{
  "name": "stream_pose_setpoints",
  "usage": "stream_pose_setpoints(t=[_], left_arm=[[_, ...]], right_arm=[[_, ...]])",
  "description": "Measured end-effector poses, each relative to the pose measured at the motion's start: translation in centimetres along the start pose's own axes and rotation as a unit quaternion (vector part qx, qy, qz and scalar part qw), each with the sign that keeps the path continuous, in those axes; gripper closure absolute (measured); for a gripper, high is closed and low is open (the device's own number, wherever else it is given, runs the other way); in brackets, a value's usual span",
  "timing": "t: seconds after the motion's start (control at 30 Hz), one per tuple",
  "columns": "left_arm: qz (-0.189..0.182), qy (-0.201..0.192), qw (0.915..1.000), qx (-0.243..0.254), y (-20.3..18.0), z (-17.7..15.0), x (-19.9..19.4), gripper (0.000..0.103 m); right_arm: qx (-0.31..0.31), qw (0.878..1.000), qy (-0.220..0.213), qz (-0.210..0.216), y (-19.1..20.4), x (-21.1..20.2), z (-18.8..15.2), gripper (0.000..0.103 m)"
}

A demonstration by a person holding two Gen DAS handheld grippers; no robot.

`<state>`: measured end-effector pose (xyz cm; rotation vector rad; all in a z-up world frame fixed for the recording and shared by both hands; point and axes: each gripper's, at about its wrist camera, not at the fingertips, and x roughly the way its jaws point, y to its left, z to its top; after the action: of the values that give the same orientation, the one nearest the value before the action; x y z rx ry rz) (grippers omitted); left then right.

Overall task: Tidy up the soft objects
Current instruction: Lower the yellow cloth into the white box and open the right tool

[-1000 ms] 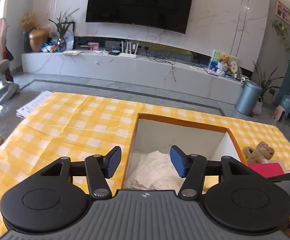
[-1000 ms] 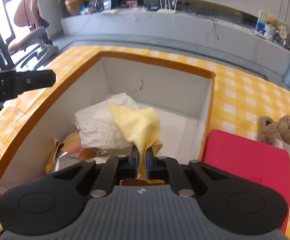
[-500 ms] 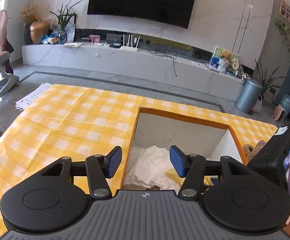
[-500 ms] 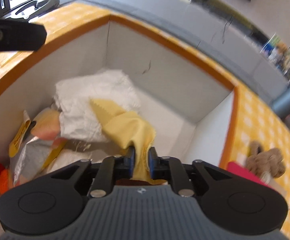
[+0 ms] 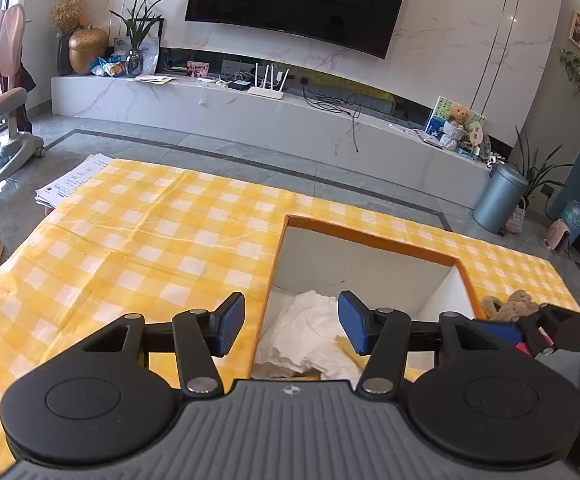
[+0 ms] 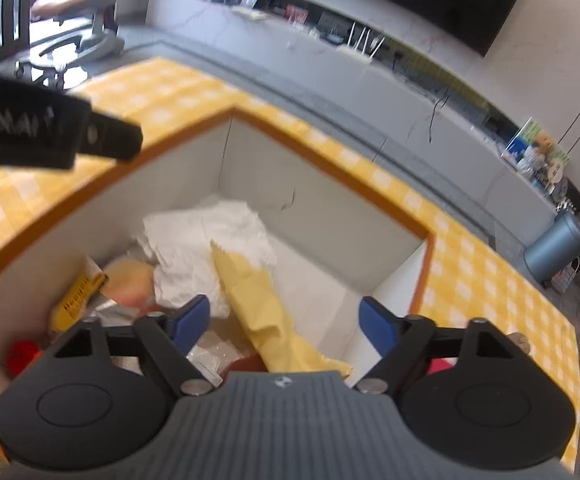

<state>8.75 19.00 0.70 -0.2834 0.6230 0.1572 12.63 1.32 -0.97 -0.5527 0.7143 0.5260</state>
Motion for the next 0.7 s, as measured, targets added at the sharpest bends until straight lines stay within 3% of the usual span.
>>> stream_pose_setpoints(t=[0.2,0.37,0.53,0.7], left_arm=[[0.007,-0.036,0.999,0.026,-1.4,0.6,-2.3,0.04],[-0.018,-0.049,0.9976,0.045,-2.8,0.4,-3.7,0.04],[-0.032,-0.067,0.9939,0.081,-5.1,-0.1,-5.1,0.039],[-0.047,-0.086,0.9936,0.055,-7.1,-1.6,-6.4,0.04]], right_arm=[[0.043,0.998,-0.055,0.003,-1.7,-4.1,0.2,0.02],[0.093,0.99,-0.108,-0.01,-3.8,-8.1,-1.1,0.009],[0.129,0.984,-0.126,-0.009,-6.4,-10.9,-2.5,0.009],[0.168,0.974,-0.152,-0.023,-9.9,-13.9,-4.8,0.009]])
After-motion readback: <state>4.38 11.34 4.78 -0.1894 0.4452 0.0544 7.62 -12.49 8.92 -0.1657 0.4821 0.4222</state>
